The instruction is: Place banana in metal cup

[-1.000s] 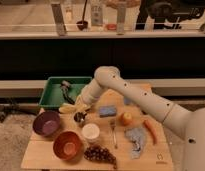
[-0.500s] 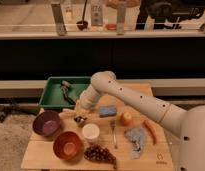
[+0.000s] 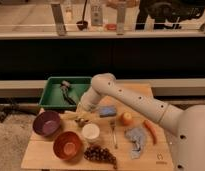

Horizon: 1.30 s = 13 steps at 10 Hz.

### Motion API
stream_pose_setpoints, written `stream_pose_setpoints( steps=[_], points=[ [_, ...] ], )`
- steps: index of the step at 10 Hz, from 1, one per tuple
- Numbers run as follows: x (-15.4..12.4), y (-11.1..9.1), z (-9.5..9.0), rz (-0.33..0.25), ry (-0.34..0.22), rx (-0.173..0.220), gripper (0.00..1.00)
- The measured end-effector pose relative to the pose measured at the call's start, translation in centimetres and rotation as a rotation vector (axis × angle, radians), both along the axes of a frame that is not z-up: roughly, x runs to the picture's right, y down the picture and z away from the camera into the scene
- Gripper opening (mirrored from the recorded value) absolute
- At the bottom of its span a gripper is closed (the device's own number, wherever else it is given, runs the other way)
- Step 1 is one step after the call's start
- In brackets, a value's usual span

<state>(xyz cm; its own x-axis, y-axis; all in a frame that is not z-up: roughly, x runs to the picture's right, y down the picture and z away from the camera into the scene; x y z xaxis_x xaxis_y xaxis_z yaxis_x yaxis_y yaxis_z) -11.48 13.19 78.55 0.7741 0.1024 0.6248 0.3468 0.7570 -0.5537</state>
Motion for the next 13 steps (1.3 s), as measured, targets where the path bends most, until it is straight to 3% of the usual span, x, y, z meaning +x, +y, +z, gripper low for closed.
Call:
stream_pose_setpoints(
  steps=[3,13],
  points=[
    [0.0,0.1,0.5,0.006,0.012,-0.013,0.78],
    [1.0,-1.2,1.9,0.046,0.073,-0.034,0.8]
  ],
)
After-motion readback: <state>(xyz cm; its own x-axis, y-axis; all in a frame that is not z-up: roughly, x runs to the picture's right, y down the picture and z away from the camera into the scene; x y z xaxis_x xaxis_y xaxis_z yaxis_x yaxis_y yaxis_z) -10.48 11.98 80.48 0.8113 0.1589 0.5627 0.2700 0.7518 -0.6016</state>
